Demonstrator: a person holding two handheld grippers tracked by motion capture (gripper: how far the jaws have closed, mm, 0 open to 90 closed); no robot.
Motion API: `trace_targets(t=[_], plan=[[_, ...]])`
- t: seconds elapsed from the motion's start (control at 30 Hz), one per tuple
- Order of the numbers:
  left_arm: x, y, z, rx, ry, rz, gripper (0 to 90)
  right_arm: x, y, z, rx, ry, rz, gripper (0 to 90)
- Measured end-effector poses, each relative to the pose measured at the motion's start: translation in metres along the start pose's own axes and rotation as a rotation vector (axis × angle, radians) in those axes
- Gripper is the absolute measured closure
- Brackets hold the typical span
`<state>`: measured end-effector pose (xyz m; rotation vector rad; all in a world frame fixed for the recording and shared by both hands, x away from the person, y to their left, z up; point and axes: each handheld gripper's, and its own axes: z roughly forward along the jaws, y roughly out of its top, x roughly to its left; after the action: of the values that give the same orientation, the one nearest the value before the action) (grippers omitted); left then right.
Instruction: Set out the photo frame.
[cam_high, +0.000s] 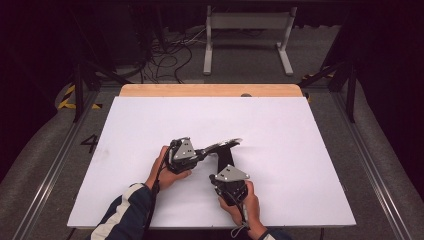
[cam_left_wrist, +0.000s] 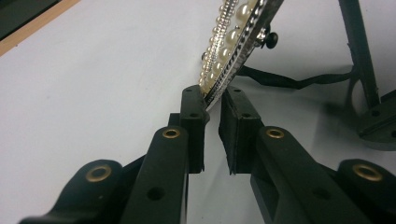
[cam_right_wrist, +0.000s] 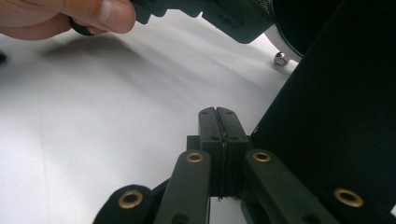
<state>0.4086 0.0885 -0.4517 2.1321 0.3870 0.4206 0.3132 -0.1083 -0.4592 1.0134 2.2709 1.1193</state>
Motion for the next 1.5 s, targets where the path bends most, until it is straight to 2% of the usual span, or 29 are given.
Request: trace_targets(t=[0.13, 0.3, 0.63, 0.97, 1.37, 1.5], plan=[[-0.001, 0.002, 0.001, -0.014, 0.004, 0.0, 73.7, -0.002, 0.0, 0.0, -0.001, 0.006, 0.007, 90.0], [0.0, 0.002, 0.005, -0.025, 0.007, -0.012, 72.0, -0.002, 0.0, 0.0, 0.0, 0.006, 0.007, 90.0], [-0.002, 0.003, 0.004, -0.019, 0.0, 0.011, 78.8, -0.006, -0.001, -0.002, 0.002, 0.003, 0.016, 90.0], [-0.007, 0.006, 0.003, 0.008, 0.016, 0.05, 79.3, -0.015, -0.003, -0.004, 0.006, -0.002, 0.043, 90.0], [-0.015, 0.009, -0.002, 0.036, 0.012, 0.082, 79.6, -0.029, -0.005, -0.01, 0.005, -0.011, 0.084, 90.0], [-0.017, 0.01, -0.002, 0.038, 0.013, 0.09, 79.5, -0.033, -0.006, -0.011, 0.006, -0.012, 0.083, 90.0]])
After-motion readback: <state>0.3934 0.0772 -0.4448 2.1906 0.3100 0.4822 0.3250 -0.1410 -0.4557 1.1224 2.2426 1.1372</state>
